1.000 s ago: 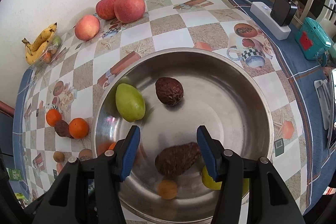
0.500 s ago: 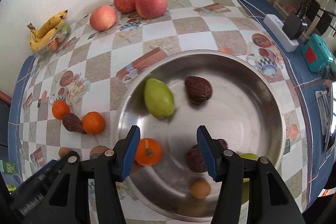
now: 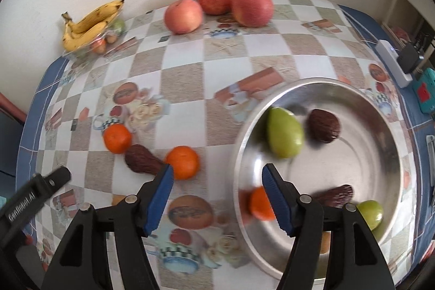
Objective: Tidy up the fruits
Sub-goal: 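Move the right tool to the orange while the left tool approaches another small brown fruit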
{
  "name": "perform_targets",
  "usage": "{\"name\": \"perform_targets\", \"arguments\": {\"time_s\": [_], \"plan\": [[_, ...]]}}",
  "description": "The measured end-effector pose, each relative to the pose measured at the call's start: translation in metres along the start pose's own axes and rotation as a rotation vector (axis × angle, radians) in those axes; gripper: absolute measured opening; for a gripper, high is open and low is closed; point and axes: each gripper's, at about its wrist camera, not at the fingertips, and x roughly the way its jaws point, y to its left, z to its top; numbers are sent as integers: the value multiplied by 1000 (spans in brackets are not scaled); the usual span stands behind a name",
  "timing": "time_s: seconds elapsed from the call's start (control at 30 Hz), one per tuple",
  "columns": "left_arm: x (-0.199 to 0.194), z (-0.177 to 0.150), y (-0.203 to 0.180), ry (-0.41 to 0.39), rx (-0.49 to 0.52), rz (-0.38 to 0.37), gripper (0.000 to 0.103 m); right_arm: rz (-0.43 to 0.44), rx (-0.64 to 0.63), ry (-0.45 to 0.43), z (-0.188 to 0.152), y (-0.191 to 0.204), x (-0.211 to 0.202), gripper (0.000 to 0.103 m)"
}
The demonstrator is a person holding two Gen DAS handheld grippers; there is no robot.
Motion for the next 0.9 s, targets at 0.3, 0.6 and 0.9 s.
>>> {"name": "perform_targets", "arguments": {"time_s": [0.3,0.6,0.9], "plan": [[12,3,2,47,30,-3,103,34,-79,5,-2,37,10,68],[19,-3,-9,70,45,-70,103,36,-98,21,-4,47,21,68],[9,-6,-30,12,123,-142,103,39,-103,15,-2,41,23,68]]}}
